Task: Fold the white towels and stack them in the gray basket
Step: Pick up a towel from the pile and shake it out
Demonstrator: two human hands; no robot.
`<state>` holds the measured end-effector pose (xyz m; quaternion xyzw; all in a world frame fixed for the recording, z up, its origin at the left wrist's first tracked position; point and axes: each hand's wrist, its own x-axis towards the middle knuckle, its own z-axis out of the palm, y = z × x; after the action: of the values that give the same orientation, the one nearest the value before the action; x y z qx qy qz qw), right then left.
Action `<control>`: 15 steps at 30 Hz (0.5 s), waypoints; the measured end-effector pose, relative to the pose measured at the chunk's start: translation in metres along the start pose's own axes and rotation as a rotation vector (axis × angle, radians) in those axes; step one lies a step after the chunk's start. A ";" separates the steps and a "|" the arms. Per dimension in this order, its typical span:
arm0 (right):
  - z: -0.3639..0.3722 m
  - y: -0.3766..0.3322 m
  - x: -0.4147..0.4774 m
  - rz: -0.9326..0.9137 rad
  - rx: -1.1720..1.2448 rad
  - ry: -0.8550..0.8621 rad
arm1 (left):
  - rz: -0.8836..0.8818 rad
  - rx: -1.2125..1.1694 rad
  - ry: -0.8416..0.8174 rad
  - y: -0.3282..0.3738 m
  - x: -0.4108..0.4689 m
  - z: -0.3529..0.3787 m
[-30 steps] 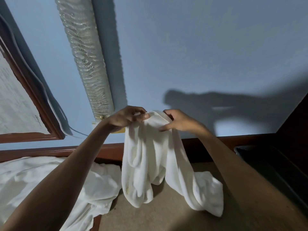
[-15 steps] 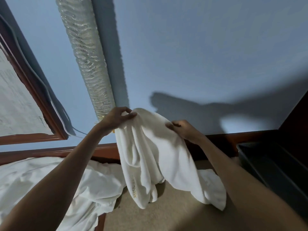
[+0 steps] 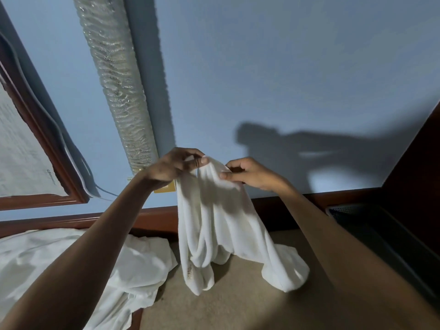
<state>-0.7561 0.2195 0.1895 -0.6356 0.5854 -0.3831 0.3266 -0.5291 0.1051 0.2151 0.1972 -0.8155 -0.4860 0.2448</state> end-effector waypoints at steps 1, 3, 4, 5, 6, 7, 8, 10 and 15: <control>0.003 0.009 -0.002 0.023 -0.020 0.021 | 0.012 -0.011 0.027 -0.001 0.002 0.001; 0.008 0.031 -0.009 0.073 -0.020 0.079 | 0.011 -0.069 0.079 -0.004 0.003 0.001; 0.010 0.044 -0.013 0.086 -0.038 0.106 | 0.005 -0.111 0.111 -0.005 0.003 0.001; 0.012 0.058 -0.017 0.099 -0.072 0.131 | -0.003 -0.160 0.144 -0.006 0.002 0.001; 0.013 0.070 -0.022 0.112 -0.117 0.148 | -0.015 -0.207 0.177 -0.008 0.001 0.000; 0.014 0.081 -0.025 0.120 -0.146 0.168 | -0.033 -0.250 0.212 -0.011 -0.001 -0.001; 0.013 0.087 -0.028 0.123 -0.161 0.192 | -0.057 -0.280 0.254 -0.015 -0.002 -0.002; 0.010 0.089 -0.029 0.096 -0.147 0.252 | -0.130 -0.283 0.358 -0.027 -0.002 -0.004; 0.000 0.045 -0.022 -0.044 -0.047 0.303 | -0.346 0.073 0.423 -0.044 -0.001 -0.004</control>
<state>-0.7789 0.2370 0.1484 -0.5905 0.6228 -0.4678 0.2110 -0.5221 0.0826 0.1771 0.4392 -0.7174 -0.4391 0.3156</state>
